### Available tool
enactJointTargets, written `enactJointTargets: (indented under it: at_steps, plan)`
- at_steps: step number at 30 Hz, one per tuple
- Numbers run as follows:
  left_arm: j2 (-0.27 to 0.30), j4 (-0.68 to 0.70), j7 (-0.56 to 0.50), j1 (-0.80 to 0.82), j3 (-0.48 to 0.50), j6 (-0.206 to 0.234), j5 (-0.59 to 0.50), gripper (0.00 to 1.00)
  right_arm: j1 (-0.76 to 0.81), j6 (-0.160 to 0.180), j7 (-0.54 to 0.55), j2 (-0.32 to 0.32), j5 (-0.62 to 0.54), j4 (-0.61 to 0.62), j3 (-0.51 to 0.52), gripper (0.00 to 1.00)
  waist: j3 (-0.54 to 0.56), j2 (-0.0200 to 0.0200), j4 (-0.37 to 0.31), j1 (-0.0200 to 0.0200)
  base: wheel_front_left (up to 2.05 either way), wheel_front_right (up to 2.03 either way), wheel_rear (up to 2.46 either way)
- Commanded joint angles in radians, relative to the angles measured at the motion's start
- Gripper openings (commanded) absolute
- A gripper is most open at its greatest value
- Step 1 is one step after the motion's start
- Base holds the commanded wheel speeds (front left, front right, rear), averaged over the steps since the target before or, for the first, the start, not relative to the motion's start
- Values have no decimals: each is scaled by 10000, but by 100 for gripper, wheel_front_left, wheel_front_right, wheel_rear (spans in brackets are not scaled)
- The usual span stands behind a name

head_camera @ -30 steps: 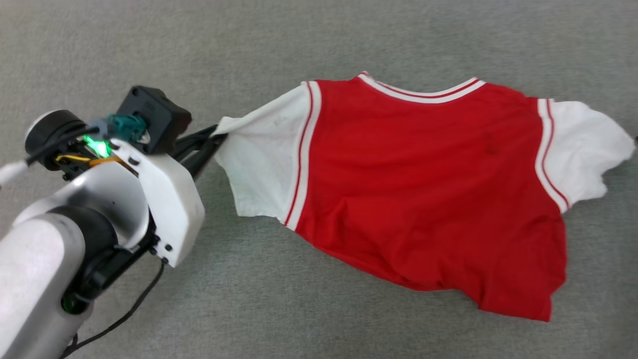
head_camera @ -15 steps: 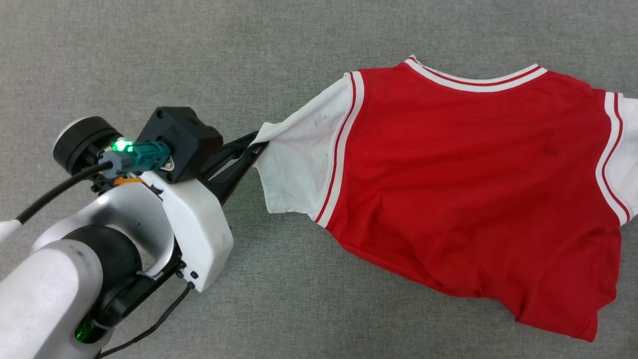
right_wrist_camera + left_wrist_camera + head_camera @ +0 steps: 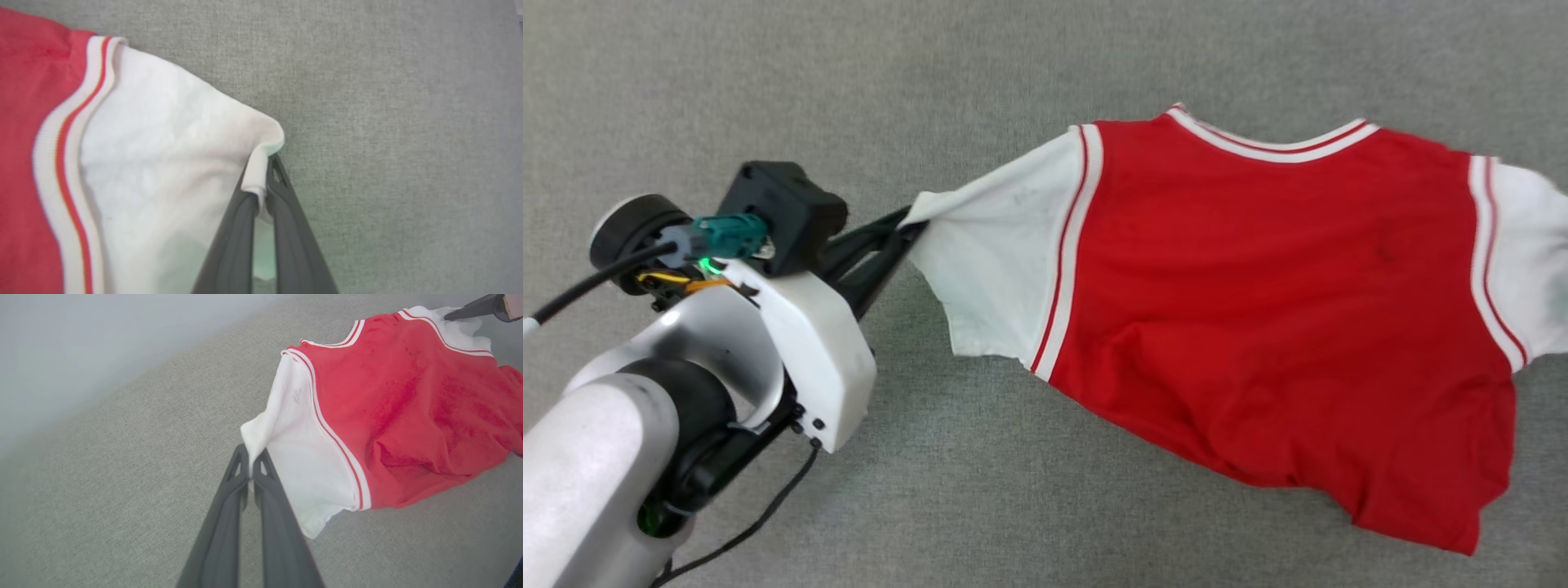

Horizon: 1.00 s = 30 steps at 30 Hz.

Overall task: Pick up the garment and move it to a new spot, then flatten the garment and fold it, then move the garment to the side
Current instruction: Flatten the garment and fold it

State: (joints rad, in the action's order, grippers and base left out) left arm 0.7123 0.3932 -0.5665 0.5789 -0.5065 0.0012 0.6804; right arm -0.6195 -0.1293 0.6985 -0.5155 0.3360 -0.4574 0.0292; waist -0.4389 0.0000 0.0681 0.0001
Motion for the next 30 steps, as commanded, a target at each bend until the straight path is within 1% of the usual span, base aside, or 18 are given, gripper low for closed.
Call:
enactJointTargets:
  at_steps: [1,8,11,16,23,30]
  plan:
    - [41,-73,116,-126,94,49,-59,0,22,-24,-145,-55,58,51,-25,0,348,0,-115,-1,0,0,0]
    - [291,-419,974,-563,738,372,-110,0,-154,-11,-963,-716,480,1059,-227,0,1484,0,-497,-1,0,0,0]
    - [489,-388,1347,-738,1140,551,-145,0,-231,-11,-1095,-1063,660,1724,-332,0,1947,0,-650,-1,0,0,0]
    - [716,-155,2162,-921,1957,831,-162,0,-468,-11,-1386,-1412,994,3026,-484,0,2642,0,-913,-1,0,0,0]
    - [1130,144,2899,-929,2967,1092,-243,0,-707,-11,-1437,-1525,1356,4613,-564,0,3318,0,-1217,-1,0,0,0]
    - [1504,463,3308,-465,3901,1145,-76,0,-1334,-11,-1399,-1353,1390,5463,-381,0,3459,0,-1480,-1,0,0,0]
